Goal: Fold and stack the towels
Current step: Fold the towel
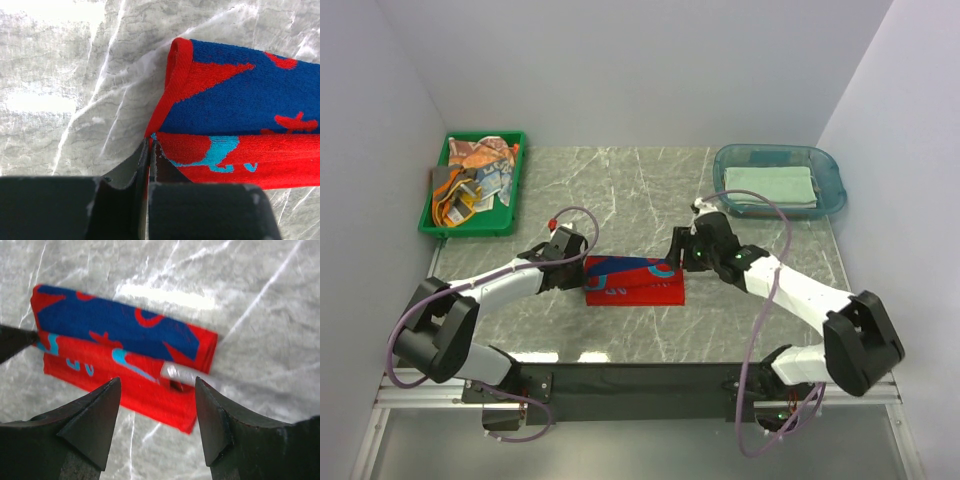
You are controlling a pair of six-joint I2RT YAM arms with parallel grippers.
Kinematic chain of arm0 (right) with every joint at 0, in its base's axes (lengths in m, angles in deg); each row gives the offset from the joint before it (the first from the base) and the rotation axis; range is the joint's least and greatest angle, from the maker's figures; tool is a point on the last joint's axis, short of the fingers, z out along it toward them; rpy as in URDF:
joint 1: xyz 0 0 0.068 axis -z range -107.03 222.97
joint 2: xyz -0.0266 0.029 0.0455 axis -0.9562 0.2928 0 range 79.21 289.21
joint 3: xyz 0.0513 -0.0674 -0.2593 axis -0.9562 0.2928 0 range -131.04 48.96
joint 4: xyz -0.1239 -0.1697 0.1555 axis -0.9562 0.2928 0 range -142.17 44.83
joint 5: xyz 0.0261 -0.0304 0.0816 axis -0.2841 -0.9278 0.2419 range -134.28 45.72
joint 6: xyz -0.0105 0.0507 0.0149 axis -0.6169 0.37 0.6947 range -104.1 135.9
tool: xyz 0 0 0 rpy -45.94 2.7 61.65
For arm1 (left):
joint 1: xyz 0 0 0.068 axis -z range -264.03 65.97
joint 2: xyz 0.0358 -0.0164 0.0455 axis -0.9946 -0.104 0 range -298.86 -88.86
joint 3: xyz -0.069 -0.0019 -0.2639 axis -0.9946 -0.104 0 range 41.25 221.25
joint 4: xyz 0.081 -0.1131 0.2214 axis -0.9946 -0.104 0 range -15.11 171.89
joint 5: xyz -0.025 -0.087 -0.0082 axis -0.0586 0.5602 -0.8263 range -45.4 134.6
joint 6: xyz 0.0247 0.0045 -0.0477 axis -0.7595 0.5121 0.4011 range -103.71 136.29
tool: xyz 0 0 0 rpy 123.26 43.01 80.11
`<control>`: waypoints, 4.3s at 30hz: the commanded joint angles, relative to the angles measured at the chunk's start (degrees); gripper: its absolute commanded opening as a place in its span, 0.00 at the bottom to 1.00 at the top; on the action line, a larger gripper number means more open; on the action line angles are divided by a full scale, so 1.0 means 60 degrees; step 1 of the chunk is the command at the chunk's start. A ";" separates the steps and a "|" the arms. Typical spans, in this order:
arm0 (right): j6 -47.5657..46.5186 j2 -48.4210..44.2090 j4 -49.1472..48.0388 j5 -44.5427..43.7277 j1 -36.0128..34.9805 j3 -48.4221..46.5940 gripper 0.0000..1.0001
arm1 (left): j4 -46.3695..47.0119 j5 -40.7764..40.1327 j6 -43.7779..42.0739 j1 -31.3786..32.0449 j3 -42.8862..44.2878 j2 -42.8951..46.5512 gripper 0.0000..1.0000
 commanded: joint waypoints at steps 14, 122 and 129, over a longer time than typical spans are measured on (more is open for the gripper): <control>-0.0994 0.1598 -0.0634 0.0603 -0.0038 -0.0480 0.66 | 0.0164 -0.0030 -0.0101 0.0149 0.0084 0.0110 0.05; 0.3046 0.1010 -0.8567 0.2626 0.1119 0.2377 0.75 | 0.5010 -0.0368 0.3138 0.0882 -0.1410 0.1987 0.73; 0.3617 0.3863 -1.0652 0.1938 0.1134 0.2376 0.76 | 0.8086 0.0555 0.3282 0.0047 -0.2303 -0.0192 0.74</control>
